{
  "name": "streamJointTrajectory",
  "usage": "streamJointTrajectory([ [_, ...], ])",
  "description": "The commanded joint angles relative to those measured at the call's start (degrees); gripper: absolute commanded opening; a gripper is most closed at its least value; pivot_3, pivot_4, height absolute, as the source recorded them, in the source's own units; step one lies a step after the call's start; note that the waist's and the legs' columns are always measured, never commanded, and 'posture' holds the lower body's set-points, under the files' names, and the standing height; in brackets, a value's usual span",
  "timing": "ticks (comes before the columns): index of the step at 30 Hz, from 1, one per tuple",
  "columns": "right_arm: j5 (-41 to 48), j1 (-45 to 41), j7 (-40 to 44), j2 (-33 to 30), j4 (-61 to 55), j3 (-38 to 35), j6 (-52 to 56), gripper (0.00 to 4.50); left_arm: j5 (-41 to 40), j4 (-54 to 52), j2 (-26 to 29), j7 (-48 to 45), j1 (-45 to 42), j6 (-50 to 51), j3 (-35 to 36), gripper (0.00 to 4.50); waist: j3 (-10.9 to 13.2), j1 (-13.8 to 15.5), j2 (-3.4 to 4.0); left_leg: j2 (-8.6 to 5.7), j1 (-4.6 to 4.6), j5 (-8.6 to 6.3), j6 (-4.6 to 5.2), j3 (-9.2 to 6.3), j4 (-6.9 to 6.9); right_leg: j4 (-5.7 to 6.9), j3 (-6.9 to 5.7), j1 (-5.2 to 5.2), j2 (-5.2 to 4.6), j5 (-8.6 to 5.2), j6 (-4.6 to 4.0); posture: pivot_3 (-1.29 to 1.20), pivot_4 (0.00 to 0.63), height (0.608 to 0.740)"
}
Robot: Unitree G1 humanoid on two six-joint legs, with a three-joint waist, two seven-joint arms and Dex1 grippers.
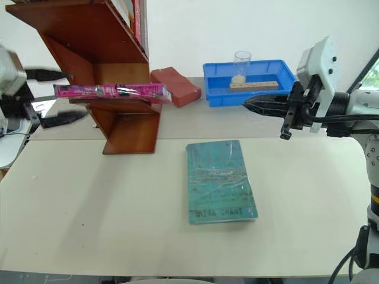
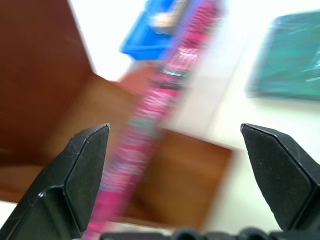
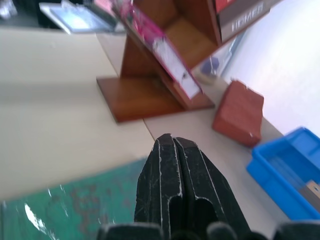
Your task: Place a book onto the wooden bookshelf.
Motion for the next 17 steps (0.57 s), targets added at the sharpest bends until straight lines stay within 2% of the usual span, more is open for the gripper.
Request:
streamJointTrajectory([
  [1,-6.2,0.9,6.1,-3.7,3.5,1.8,-8.7,0.00,-5.6,-7.0,-2.2,1.5,7.2,5.1,6.7,4.48,0.0,0.1,-0.07,0.04,0.02,0.00,0.00,0.00,-0.01,0.00,-0.02,-0.02,0.02,0.03,-0.06,0.00,0.150,0.649],
  [5,-9.4,2.4,10.7,-4.9,6.0,3.7,-13.9,0.00,-5.6,-8.3,-4.6,2.1,18.2,3.6,8.6,4.48,0.1,0.0,-0.21,0.08,0.14,0.00,-0.01,0.04,-0.01,-0.02,0.00,0.02,0.03,0.04,-0.11,0.00,0.150,0.649],
  [8,-9.9,4.5,12.7,-5.4,5.9,3.5,-14.6,0.00,-5.0,-7.5,-6.6,3.3,23.0,1.3,8.2,4.48,0.1,0.1,-0.26,0.08,0.20,-0.01,-0.01,0.10,0.00,-0.02,0.02,0.07,0.00,0.04,-0.14,0.00,0.150,0.649],
  [12,-9.9,7.9,12.7,-5.3,4.4,2.0,-14.9,0.00,-4.9,-6.9,-7.2,4.4,24.8,-0.6,6.8,4.48,0.1,0.5,-0.29,0.09,0.19,-0.01,-0.02,0.09,0.00,-0.01,0.00,0.06,0.00,0.07,-0.22,0.00,0.150,0.649],
  [17,-9.9,10.4,11.7,-4.9,2.8,0.9,-14.7,0.00,-6.0,-5.9,-7.6,6.2,22.8,-1.4,4.5,4.48,0.1,0.6,-0.30,0.07,0.18,-0.01,-0.02,0.14,0.00,-0.02,0.02,0.05,-0.03,0.06,-0.22,0.00,0.150,0.649],
])
